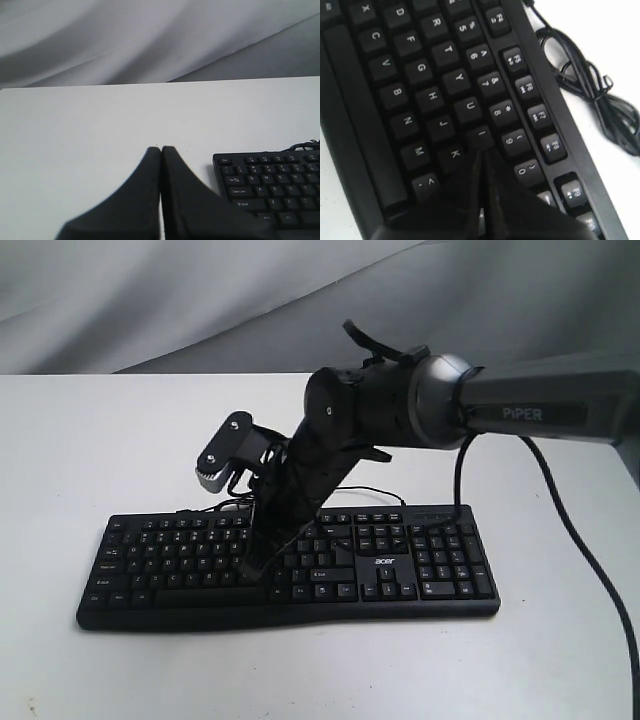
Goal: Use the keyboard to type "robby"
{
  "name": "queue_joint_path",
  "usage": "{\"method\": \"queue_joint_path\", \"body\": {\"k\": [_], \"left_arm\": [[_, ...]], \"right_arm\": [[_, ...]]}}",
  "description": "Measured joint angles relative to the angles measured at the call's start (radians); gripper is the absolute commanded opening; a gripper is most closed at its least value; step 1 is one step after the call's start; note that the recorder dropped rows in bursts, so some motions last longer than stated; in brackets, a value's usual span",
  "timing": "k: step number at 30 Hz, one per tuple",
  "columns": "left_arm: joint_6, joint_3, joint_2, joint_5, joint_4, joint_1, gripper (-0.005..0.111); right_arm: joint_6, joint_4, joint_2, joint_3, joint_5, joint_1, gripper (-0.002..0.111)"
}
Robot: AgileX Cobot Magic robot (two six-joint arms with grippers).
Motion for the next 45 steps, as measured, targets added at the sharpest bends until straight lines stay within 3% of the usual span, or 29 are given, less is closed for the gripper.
{"method": "queue_joint_path", "body": {"k": [13,45], "left_arm": [[0.000,0.000,0.000,0.000,0.000,0.000,0.001],[0.000,0.000,0.000,0.000,0.000,0.000,0.001]], "right_arm": [[-0.028,0.043,0.000,0.063,-0.123,-0.003,0.000],[-0.035,0.045,0.018,0.063,-0.148,-0.003,0.000]]}}
